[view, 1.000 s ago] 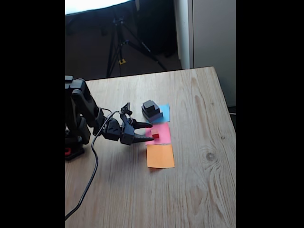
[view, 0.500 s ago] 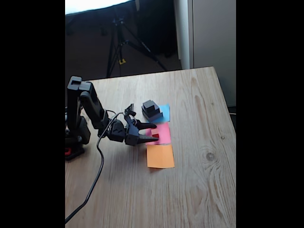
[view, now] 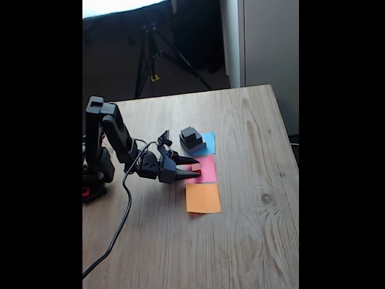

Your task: Tower of hanoi

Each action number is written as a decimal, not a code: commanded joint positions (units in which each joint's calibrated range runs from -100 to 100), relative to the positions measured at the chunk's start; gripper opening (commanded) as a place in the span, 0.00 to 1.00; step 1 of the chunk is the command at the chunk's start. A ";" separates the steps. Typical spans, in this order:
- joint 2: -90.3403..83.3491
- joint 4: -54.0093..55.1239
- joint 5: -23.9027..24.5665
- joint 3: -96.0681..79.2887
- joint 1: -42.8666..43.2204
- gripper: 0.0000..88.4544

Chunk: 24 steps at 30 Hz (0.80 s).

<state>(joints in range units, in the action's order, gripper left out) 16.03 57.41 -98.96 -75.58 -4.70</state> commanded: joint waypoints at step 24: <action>0.55 3.26 -1.04 0.67 0.64 0.04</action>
<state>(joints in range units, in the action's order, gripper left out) 16.80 59.33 -98.96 -75.49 -4.70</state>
